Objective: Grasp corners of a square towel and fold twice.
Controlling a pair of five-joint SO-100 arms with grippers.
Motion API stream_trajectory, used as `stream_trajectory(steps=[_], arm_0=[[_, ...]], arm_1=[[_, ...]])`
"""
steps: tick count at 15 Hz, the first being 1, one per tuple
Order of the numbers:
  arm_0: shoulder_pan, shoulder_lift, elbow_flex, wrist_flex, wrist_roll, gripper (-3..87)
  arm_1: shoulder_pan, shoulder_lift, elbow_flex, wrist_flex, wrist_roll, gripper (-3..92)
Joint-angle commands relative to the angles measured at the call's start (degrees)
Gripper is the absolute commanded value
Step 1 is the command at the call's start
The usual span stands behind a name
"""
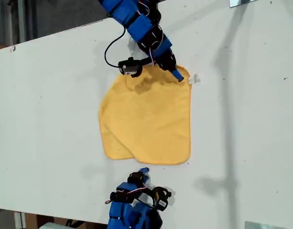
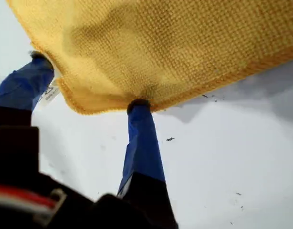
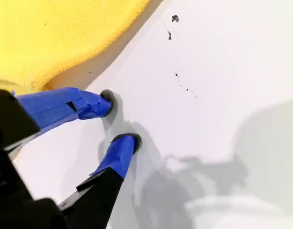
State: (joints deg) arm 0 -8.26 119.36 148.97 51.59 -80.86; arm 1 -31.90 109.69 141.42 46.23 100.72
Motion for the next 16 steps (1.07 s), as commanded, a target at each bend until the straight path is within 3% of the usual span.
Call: stream_trajectory(steps=[1,4,7,8,10,11,12,15,16], arm_0=[[0.09,0.18,-2.2,-0.53,-0.35,13.8],[0.44,0.18,-2.11,-0.35,-0.79,13.7],[0.79,0.26,-2.02,-0.26,-1.14,13.7],[1.05,0.26,-2.11,-0.26,-1.49,13.7],[2.64,-0.35,-2.99,0.09,-3.34,14.0],[4.66,-2.02,-4.66,0.26,-5.45,13.5],[7.56,-6.5,-9.93,2.9,-7.82,13.1],[15.91,-27.6,-40.34,19.95,-11.43,15.6],[18.37,-30.85,-45.7,19.69,-10.81,16.2]], arm_1=[[2.11,-4.39,-4.48,-3.52,-1.49,25.5],[2.29,-13.97,-10.46,-4.31,-1.41,28.9],[0.35,-24.61,-18.81,-4.22,-0.97,10.3],[-0.53,-27.69,-21.8,-3.96,-0.7,10.6],[-1.49,-30.76,-25.05,-3.43,-0.7,-0.1],[-1.67,-30.76,-25.66,-2.81,-0.88,-0.1],[-1.67,-30.59,-26.46,-1.49,-0.97,-0.1],[-1.32,-29.71,-27.25,0.62,-1.41,-0.1],[-1.58,-29.53,-27.25,0.97,-1.41,-0.1]])
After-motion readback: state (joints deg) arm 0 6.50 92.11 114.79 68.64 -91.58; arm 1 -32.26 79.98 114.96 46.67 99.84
